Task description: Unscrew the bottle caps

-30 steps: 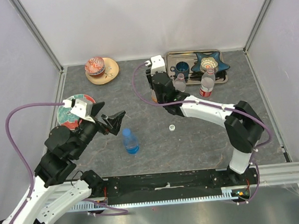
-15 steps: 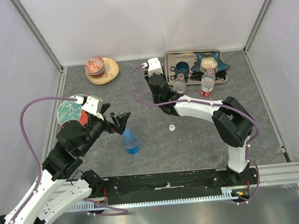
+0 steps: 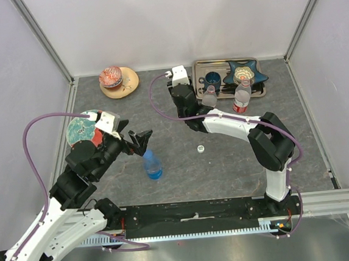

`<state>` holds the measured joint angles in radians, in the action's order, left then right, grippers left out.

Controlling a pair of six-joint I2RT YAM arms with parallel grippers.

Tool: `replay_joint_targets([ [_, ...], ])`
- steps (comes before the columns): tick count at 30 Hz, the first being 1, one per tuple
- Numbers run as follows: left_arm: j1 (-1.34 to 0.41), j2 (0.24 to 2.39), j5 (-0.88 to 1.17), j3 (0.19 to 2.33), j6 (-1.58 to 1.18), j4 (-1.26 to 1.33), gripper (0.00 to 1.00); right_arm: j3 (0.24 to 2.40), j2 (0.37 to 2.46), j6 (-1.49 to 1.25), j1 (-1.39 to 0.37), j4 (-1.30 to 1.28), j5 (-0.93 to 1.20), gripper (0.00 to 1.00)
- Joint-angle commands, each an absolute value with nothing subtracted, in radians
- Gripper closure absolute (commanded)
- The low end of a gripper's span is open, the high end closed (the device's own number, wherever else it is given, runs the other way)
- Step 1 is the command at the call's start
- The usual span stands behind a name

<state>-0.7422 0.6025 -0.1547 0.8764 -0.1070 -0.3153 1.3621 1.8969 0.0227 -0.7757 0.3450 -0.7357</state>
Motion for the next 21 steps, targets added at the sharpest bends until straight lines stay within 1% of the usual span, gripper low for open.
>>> replay_joint_targets([
  [1, -0.744, 0.611, -0.150, 0.881, -0.121, -0.272, 0.00, 1.422, 1.861, 0.003, -0.773, 0.290, -0.746, 0.47],
  [12, -0.744, 0.617, -0.138, 0.887, -0.126, -0.272, 0.00, 1.476, 1.841, -0.029, -0.773, 0.230, -0.736, 0.41],
  [18, -0.744, 0.618, -0.135, 0.891, -0.129, -0.272, 0.01, 1.493, 1.829, -0.029, -0.772, 0.207, -0.738, 0.33],
  [21, -0.744, 0.617, -0.140, 0.899, -0.127, -0.275, 0.00, 1.499, 1.799, -0.038, -0.775, 0.196, -0.733, 0.26],
])
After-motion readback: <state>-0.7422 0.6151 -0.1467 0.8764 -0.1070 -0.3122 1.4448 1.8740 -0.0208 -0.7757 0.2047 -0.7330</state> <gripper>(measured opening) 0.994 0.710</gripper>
